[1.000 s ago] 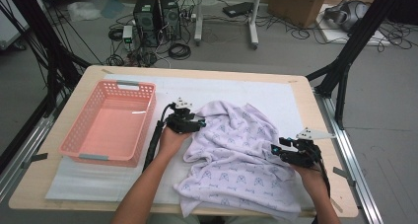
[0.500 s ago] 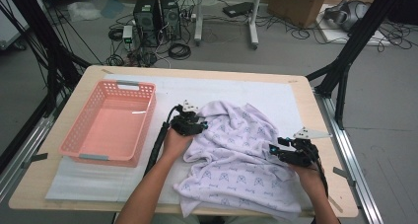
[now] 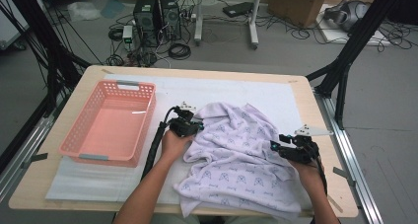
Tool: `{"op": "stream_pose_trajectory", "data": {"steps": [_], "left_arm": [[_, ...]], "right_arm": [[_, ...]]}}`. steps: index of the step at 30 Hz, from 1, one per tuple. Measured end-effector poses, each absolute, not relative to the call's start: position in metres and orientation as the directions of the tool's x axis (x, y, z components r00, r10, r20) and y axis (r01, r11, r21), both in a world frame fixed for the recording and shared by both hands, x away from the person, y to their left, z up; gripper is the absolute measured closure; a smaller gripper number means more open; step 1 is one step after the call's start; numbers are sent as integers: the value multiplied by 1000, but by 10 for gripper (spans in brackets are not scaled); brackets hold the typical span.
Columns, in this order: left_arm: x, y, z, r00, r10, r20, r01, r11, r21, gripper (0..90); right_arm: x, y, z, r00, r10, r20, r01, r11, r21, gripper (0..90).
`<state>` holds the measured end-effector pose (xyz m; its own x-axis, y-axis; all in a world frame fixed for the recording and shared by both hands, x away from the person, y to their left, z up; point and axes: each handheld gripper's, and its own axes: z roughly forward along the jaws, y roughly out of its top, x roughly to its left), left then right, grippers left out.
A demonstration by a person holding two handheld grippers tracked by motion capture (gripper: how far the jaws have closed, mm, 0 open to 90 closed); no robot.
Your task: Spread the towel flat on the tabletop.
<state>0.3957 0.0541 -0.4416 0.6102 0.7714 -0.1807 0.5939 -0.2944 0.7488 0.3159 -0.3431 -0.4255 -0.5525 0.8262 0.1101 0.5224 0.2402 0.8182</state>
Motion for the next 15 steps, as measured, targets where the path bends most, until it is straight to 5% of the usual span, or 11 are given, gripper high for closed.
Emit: {"op": "stream_pose_trajectory", "data": {"steps": [9,15], "left_arm": [[374,77,-433,616,773,-156,569,-299,766,865],[364,82,-437,644,750,-153,568,-334,753,864]], "right_arm": [[372,-338,-413,-482,874,68,548,240,802,507],[422,-316,-425,-533,845,37,581,334,742,472]]}}
